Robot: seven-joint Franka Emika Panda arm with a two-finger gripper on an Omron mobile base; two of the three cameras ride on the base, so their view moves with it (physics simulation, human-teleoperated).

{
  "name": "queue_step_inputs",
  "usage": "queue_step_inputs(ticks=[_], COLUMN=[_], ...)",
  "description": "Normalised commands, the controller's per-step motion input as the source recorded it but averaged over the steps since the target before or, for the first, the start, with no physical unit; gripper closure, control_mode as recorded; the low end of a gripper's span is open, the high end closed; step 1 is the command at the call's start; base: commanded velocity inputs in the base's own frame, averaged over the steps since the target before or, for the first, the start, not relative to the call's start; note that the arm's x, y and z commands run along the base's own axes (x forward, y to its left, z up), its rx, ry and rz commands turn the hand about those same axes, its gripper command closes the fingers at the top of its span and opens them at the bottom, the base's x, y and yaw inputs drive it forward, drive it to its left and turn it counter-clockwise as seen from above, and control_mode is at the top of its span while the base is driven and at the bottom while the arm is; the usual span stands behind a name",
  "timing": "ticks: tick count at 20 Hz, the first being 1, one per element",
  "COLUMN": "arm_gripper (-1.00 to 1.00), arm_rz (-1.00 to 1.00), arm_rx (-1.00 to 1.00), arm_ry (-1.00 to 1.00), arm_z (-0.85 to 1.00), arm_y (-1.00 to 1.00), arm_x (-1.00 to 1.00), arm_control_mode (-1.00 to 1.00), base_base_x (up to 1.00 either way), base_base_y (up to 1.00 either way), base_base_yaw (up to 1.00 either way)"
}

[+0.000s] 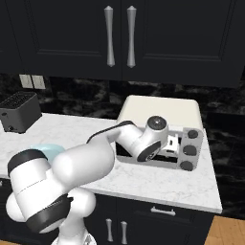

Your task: Pick up the kebab skewer and baguette bread, and place them inside the toaster oven. Close the toaster oven door and start by setting the timer.

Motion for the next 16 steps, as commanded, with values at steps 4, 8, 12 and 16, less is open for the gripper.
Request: queue_step_inputs(ticks=[4, 8, 12, 16], arm_gripper=[-1.00, -1.00, -1.00, -1.00], arm_rz=[0.00, 0.00, 0.00, 0.00], arm_rx=[0.01, 0.01, 0.01, 0.00], arm_ry=[0.00, 0.00, 0.00, 0.00], arm_z=[-0.01, -0.01, -0.01, -0.01], arm_y=[0.12, 0.03, 0.00, 0.00], arm_x=[0.68, 0.48, 0.08, 0.00], arm_control_mode=[-1.00, -1.00, -1.00, -1.00], base_base_x=[0.00, 0.00, 0.00, 0.00], base_base_y=[0.00, 0.00, 0.00, 0.00], base_base_yaw=[0.00, 0.00, 0.00, 0.00])
